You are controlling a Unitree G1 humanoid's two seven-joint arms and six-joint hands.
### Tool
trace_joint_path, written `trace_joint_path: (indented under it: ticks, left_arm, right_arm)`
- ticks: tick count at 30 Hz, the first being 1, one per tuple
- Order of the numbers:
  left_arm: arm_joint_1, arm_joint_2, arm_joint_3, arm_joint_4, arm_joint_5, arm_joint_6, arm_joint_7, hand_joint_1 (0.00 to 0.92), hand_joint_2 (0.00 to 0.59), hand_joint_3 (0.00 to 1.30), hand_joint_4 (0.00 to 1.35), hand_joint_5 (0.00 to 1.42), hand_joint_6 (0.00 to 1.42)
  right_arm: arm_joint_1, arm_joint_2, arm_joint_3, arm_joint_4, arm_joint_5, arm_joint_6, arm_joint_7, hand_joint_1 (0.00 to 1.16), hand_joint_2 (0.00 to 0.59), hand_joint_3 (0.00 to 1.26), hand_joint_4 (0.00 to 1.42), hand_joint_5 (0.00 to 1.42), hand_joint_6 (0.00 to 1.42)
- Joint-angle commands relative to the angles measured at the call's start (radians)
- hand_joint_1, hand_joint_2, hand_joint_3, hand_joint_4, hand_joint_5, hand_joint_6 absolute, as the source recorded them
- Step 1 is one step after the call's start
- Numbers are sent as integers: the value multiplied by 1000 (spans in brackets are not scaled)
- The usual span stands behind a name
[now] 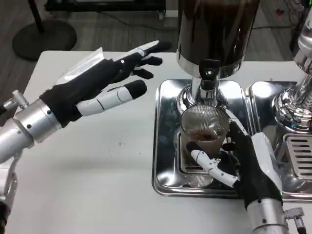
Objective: Grasp the cup under the faucet to collect the drink, then remove the cup.
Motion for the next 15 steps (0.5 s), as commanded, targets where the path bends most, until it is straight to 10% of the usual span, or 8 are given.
trace_joint_path:
  ticks: [1, 15]
  left_arm:
    - [33, 18, 24, 40, 13, 13, 21, 0, 117, 114, 47, 121, 248]
    - [73, 34, 38, 112, 21, 27, 28, 0, 146, 128, 72, 134, 268]
  right_arm:
    - [-11, 13, 8, 6, -15, -4, -36, 603, 194, 179, 198, 295, 434]
    - [11, 16, 14, -7, -43, -17, -105, 617, 207, 267, 283, 400, 511]
